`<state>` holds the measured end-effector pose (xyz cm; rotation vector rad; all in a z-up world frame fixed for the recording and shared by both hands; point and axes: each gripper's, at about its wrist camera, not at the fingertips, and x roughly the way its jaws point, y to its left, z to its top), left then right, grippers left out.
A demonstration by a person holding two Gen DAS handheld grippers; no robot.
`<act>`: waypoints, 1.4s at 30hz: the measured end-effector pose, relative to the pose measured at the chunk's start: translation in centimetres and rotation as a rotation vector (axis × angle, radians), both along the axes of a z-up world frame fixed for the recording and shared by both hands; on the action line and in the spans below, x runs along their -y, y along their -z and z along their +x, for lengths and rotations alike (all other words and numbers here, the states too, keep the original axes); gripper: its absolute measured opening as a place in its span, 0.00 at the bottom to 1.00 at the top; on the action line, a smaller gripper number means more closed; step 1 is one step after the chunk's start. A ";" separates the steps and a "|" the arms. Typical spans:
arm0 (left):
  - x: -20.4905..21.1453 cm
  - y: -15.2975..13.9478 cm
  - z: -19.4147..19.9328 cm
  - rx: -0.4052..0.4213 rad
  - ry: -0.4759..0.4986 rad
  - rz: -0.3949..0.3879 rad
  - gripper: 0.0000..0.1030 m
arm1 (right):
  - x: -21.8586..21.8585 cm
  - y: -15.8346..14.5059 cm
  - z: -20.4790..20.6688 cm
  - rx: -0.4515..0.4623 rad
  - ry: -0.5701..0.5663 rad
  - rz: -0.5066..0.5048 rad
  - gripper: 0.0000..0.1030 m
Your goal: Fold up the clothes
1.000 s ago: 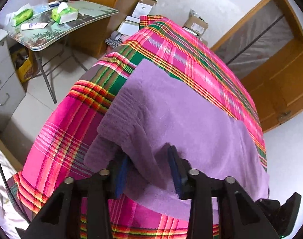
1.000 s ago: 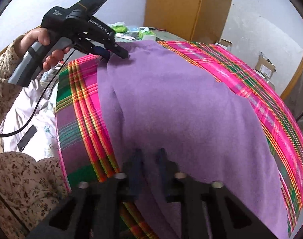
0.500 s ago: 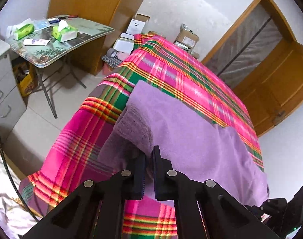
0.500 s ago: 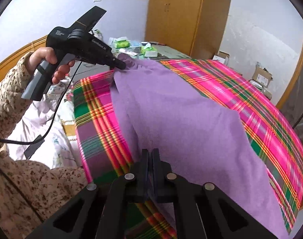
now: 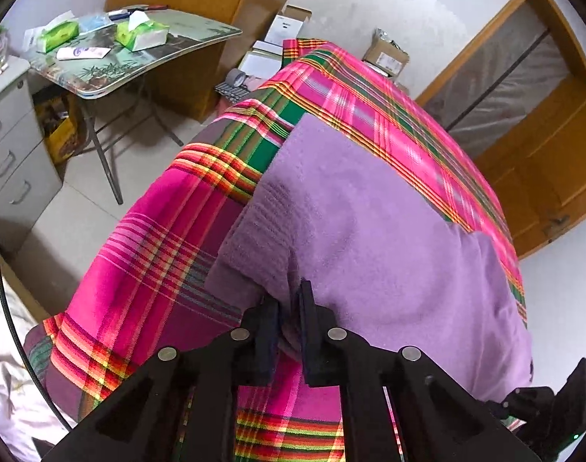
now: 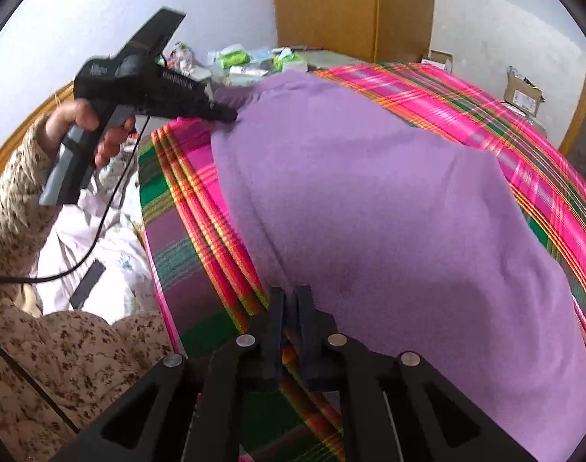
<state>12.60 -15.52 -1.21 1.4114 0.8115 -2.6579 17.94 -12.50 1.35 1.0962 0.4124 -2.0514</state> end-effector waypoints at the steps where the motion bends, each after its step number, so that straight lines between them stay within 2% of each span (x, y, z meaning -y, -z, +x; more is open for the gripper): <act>1: 0.0 0.0 0.0 0.000 0.000 -0.003 0.11 | -0.5 -0.3 0.0 -0.002 0.012 -0.020 0.08; 5: -0.4 -0.3 0.3 -0.004 -0.007 -0.006 0.18 | -3.7 -1.8 0.0 -0.017 0.100 -0.110 0.09; 8: -0.9 -0.8 0.9 -0.016 -0.030 -0.022 0.18 | -7.2 -2.6 -0.1 -0.026 0.212 -0.177 0.14; 12: -2.3 -1.9 1.9 -0.060 -0.024 -0.053 0.21 | -14.0 -2.4 0.0 -0.039 0.450 -0.232 0.18; 14: -3.1 -2.3 2.1 -0.082 -0.015 -0.045 0.33 | -17.4 -2.0 0.1 -0.040 0.572 -0.249 0.18; 20: -5.6 -3.6 2.2 -0.139 0.029 -0.047 0.33 | -27.7 -0.2 1.3 -0.047 0.928 -0.246 0.19; 23: -7.2 -4.1 1.9 -0.152 0.074 -0.053 0.33 | -31.5 0.6 1.9 -0.036 1.046 -0.262 0.19; 27: -8.4 -3.6 1.2 -0.127 0.101 -0.028 0.34 | -34.8 1.3 2.9 -0.025 1.111 -0.348 0.18; 34: -8.7 -3.0 2.3 -0.109 0.088 -0.050 0.34 | -34.7 0.9 4.3 -0.084 1.126 -0.300 0.19; 38: -8.0 -2.5 2.7 -0.083 0.070 -0.064 0.34 | -32.9 0.1 4.2 -0.116 1.076 -0.271 0.19; 42: -6.6 -2.2 3.5 -0.088 0.039 -0.043 0.34 | -30.4 -1.7 4.0 -0.162 1.008 -0.293 0.19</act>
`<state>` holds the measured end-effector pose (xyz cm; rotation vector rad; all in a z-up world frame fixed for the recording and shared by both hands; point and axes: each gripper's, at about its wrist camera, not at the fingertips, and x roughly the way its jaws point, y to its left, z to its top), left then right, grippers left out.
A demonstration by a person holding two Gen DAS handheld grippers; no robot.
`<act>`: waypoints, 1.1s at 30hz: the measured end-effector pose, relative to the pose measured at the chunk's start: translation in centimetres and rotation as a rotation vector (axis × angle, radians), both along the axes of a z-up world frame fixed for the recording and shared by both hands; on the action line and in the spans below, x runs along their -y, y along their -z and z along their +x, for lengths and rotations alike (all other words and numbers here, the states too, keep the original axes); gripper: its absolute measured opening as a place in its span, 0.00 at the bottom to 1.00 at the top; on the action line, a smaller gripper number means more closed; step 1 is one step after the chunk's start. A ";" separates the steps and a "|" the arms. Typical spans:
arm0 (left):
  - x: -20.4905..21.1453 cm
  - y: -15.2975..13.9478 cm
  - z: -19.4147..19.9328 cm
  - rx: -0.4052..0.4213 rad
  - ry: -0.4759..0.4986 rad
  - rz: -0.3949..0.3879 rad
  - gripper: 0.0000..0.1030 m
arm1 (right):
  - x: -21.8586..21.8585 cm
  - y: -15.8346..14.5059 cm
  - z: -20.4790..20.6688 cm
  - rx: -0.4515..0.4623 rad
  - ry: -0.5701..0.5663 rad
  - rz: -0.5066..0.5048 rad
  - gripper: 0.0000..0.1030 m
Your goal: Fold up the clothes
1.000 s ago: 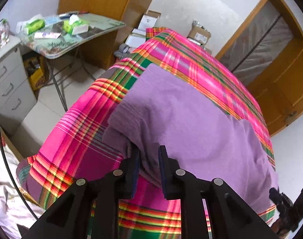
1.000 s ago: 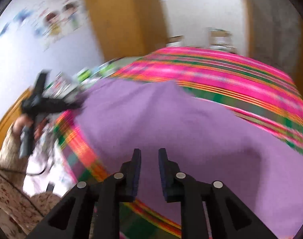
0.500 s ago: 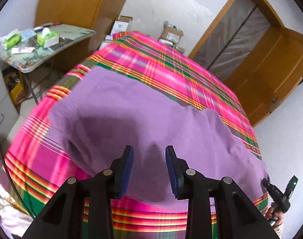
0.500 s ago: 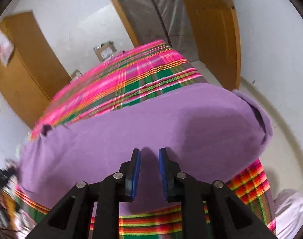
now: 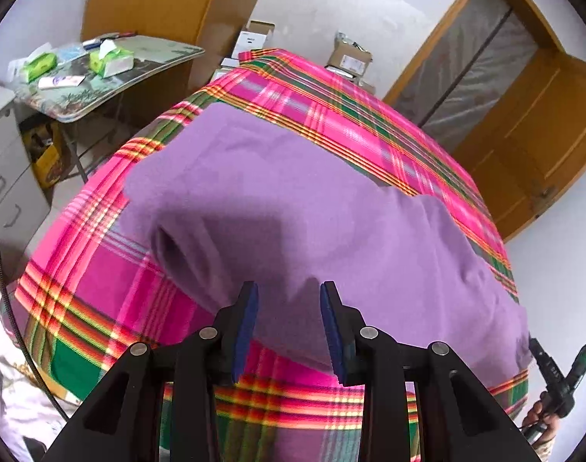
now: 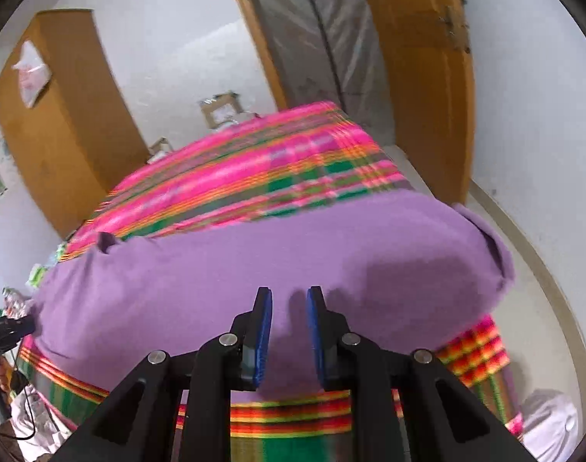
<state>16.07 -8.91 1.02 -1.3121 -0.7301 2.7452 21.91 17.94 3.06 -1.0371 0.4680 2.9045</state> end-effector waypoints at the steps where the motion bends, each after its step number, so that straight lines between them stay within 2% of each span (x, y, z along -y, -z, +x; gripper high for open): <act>1: 0.3 0.1 0.1 -0.001 -0.008 -0.006 0.34 | 1.1 -0.5 -0.2 -0.012 -0.032 0.009 0.19; 6: 1.2 0.3 0.6 0.000 -0.042 -0.053 0.34 | 8.0 -2.4 -1.7 -0.051 -0.239 0.080 0.19; 7: 1.2 0.3 0.6 0.004 -0.044 -0.075 0.35 | 9.7 -2.7 -2.1 -0.056 -0.285 0.099 0.19; 8: 1.2 0.3 0.7 0.008 -0.047 -0.097 0.41 | 11.5 -2.6 -2.4 -0.054 -0.331 0.121 0.20; 9: 1.1 0.4 0.7 0.012 -0.049 -0.120 0.42 | 13.3 -2.5 -2.8 -0.049 -0.377 0.143 0.20; 13: 1.9 0.8 0.7 0.010 -0.055 -0.091 0.42 | 20.6 -1.8 -4.0 -0.031 -0.550 0.236 0.20; 16: 1.9 1.0 0.5 0.014 -0.073 -0.144 0.42 | 25.0 -1.0 -4.4 -0.020 -0.642 0.283 0.20; 19: 2.1 1.2 0.4 0.019 -0.072 -0.155 0.42 | 28.9 -0.1 -4.8 -0.011 -0.728 0.337 0.20; 24: 2.2 1.5 0.3 0.016 -0.063 -0.180 0.42 | 33.2 1.9 -5.7 0.028 -0.806 0.424 0.20; 28: 2.0 1.5 0.1 0.013 -0.064 -0.240 0.43 | 34.7 3.0 -6.1 0.075 -0.847 0.381 0.20; 33: 2.7 1.6 -0.2 0.010 -0.049 -0.205 0.43 | 37.1 3.2 -5.6 0.072 -0.846 0.433 0.22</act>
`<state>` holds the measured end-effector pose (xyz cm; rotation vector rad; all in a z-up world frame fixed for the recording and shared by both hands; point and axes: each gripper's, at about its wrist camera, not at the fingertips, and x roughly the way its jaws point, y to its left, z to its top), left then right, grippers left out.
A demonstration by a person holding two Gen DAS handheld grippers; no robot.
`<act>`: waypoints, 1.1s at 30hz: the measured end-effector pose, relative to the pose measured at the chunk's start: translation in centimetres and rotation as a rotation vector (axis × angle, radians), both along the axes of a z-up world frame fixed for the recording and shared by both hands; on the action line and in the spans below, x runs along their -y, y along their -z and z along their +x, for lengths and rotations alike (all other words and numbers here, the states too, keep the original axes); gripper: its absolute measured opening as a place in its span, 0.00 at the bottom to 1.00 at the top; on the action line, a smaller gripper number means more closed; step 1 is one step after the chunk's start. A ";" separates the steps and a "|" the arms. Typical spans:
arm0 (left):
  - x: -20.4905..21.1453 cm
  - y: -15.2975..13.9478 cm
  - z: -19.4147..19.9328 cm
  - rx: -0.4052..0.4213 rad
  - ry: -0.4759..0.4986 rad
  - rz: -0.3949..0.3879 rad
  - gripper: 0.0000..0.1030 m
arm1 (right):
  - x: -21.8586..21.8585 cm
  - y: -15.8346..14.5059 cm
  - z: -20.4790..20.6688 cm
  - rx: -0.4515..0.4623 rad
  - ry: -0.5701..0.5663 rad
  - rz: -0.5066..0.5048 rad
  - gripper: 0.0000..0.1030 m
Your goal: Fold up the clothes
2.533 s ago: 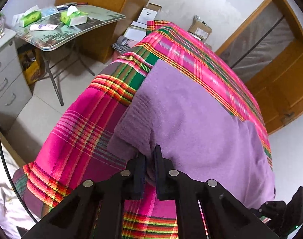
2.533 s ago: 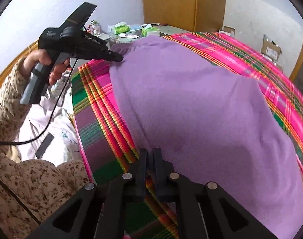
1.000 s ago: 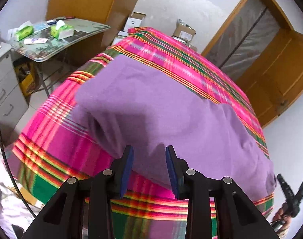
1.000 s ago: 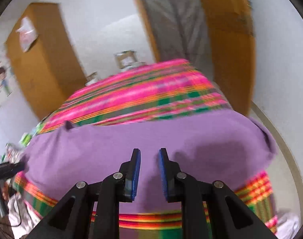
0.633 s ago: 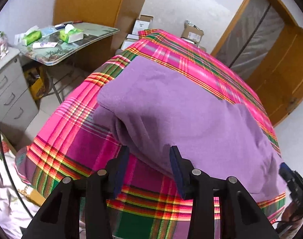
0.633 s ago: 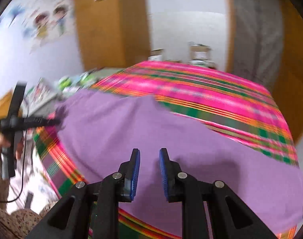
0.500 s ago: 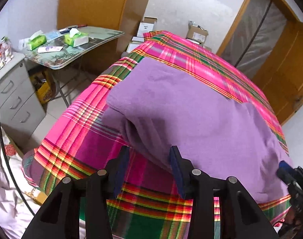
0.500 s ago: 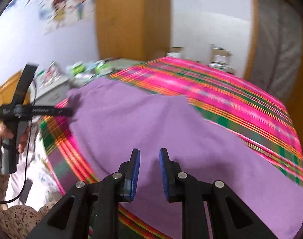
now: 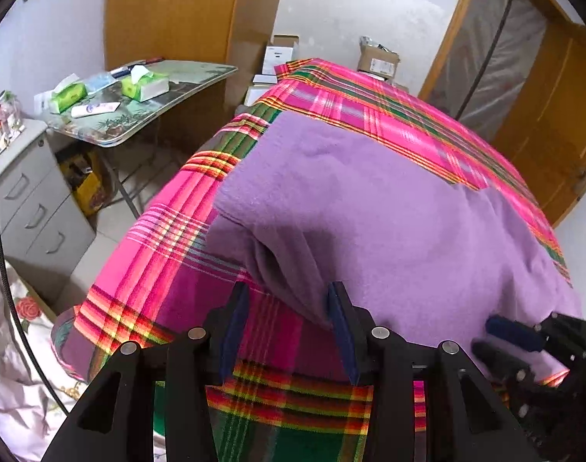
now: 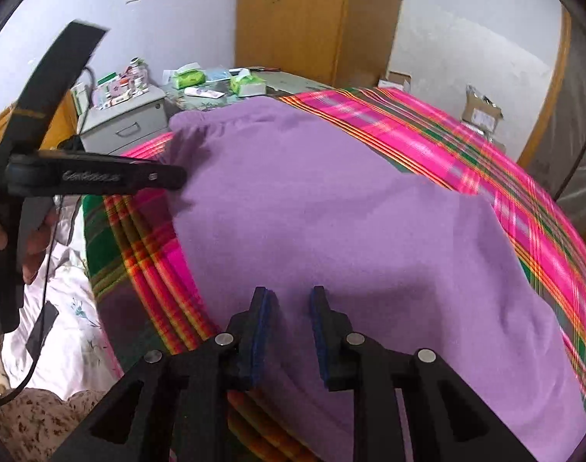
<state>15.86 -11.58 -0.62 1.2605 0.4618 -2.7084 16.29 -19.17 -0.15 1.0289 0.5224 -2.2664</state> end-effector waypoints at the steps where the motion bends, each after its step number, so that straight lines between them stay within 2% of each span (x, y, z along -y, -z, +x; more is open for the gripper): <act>1: 0.1 0.0 0.0 -0.001 0.000 0.003 0.43 | 0.4 0.0 0.1 0.001 -0.012 0.003 0.22; 6: 0.2 0.0 -0.1 -0.006 0.003 -0.012 0.43 | 1.8 -1.3 0.5 -0.040 -0.064 -0.018 0.22; 9: 0.4 0.0 -0.1 -0.009 -0.001 -0.015 0.43 | 2.2 -1.8 -0.9 -0.037 -0.042 -0.037 0.22; 14: 0.8 0.1 -0.1 -0.009 -0.011 -0.025 0.44 | 3.8 -0.3 -2.7 0.006 -0.033 -0.019 0.22; 19: 1.7 -0.2 0.0 -0.013 -0.020 -0.020 0.45 | 6.0 0.1 -1.5 0.015 -0.115 -0.021 0.22; 24: 4.3 -0.5 0.6 -0.030 -0.072 0.026 0.45 | 7.8 -1.2 -1.5 -0.032 -0.155 -0.041 0.22; 29: 8.1 -0.9 1.6 -0.045 -0.169 0.086 0.45 | 9.4 -0.8 -1.4 -0.019 -0.178 -0.045 0.25; 33: 9.6 -0.9 1.9 -0.052 -0.187 0.134 0.45 | 11.3 -0.6 -0.9 -0.039 -0.215 -0.030 0.29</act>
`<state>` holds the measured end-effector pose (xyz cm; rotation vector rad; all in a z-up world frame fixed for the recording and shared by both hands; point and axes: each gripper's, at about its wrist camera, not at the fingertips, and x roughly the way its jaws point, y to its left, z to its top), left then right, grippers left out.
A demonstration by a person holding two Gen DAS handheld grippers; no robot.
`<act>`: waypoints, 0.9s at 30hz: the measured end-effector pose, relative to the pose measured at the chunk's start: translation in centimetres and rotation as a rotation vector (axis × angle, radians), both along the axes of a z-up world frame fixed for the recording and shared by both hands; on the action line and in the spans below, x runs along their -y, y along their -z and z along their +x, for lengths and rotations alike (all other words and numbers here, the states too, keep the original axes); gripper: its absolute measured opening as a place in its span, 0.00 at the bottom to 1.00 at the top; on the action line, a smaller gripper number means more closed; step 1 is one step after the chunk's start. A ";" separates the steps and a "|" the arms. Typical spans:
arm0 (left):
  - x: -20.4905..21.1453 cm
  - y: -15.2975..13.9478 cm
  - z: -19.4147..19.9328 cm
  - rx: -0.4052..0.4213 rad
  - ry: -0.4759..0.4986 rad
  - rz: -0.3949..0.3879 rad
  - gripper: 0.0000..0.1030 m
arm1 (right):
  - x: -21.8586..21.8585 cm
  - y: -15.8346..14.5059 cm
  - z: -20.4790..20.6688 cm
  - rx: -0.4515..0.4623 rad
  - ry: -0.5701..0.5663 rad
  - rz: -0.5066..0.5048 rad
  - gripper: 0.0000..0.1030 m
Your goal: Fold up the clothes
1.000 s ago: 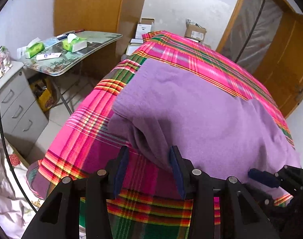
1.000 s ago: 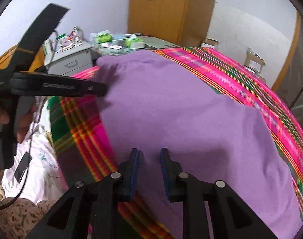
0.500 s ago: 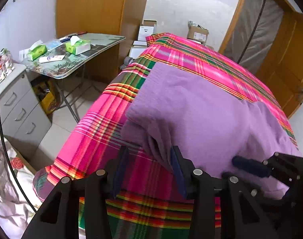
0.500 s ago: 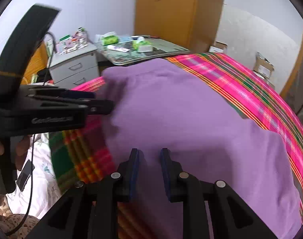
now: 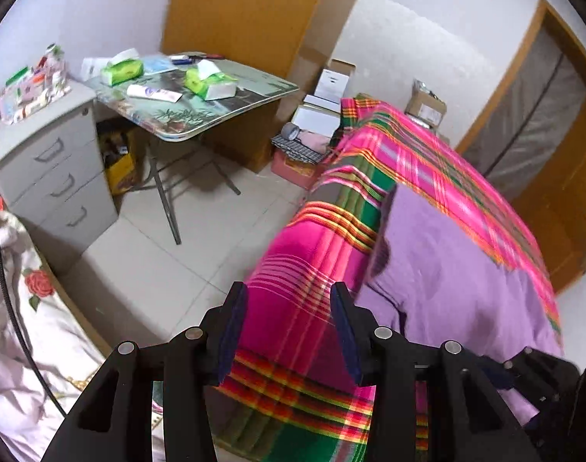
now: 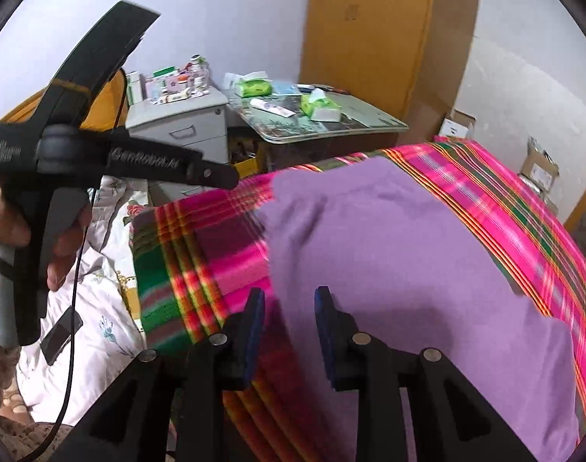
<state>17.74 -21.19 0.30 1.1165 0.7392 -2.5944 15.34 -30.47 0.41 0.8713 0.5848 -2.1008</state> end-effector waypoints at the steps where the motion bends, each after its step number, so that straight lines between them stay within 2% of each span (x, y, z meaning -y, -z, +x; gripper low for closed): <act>1: 0.2 0.0 0.0 -0.002 -0.001 0.014 0.45 | 0.5 0.0 -0.1 -0.008 -0.004 0.001 0.30; 7: 0.2 0.2 -0.6 0.000 0.030 0.064 0.45 | 2.5 -0.1 -1.4 -0.025 -0.001 0.003 0.38; 9: 0.2 0.1 -0.9 -0.002 0.044 0.094 0.46 | 3.3 0.2 -1.9 -0.017 -0.001 0.021 0.39; 12: 0.7 0.1 -1.6 -0.016 0.076 0.191 0.51 | 4.2 0.7 -2.6 -0.018 0.010 0.046 0.39; 21: 1.3 0.9 -4.2 0.016 0.101 0.323 0.53 | 4.7 1.7 -3.0 -0.048 0.034 0.080 0.39; 27: 1.7 1.5 -5.9 0.058 0.115 0.376 0.54 | 4.4 1.6 -2.6 -0.080 0.036 0.073 0.14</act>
